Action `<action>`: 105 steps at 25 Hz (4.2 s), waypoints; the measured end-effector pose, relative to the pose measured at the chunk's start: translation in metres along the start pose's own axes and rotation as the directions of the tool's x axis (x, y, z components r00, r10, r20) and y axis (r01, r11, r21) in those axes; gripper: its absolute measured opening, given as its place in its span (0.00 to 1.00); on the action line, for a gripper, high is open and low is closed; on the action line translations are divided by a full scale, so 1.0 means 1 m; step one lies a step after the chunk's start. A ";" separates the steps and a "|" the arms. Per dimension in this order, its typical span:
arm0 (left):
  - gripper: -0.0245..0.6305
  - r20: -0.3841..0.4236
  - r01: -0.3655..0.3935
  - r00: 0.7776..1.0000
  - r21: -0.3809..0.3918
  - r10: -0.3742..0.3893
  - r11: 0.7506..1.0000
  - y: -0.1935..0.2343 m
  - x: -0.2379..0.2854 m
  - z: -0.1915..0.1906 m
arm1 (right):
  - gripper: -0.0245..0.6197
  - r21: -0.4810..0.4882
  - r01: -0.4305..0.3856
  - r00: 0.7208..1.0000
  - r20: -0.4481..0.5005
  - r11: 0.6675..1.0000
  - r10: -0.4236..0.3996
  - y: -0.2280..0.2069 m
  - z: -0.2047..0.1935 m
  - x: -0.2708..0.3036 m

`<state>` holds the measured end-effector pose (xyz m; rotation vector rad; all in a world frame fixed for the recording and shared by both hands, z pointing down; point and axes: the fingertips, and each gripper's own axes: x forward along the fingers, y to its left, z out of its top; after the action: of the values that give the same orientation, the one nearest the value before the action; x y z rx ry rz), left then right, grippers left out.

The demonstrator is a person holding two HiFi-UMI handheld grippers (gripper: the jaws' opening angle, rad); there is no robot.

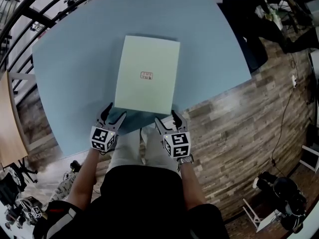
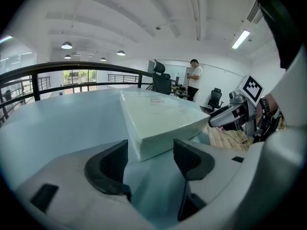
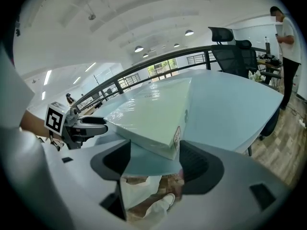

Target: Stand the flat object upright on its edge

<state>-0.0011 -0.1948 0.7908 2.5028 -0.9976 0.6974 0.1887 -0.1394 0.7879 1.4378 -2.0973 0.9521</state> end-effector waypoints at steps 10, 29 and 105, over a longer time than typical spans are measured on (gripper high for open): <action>0.53 -0.022 0.049 0.999 0.009 -0.049 0.999 0.006 0.012 0.003 | 0.52 -0.049 0.011 1.000 -0.024 0.999 -0.012 0.001 0.001 0.014; 0.53 -0.070 0.127 0.990 0.058 -0.122 0.990 -0.007 0.024 -0.001 | 0.52 -0.074 0.028 0.998 -0.051 0.997 -0.032 -0.003 0.001 0.018; 0.53 0.168 0.139 0.977 -0.023 -0.133 0.990 -0.040 -0.042 0.114 | 0.55 -0.101 0.020 0.987 0.163 0.995 -0.004 0.021 0.098 -0.072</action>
<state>0.0363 -0.2010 0.6684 2.6036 -0.8736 0.4321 0.2000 -0.1615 0.6671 1.5190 -2.2161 0.7318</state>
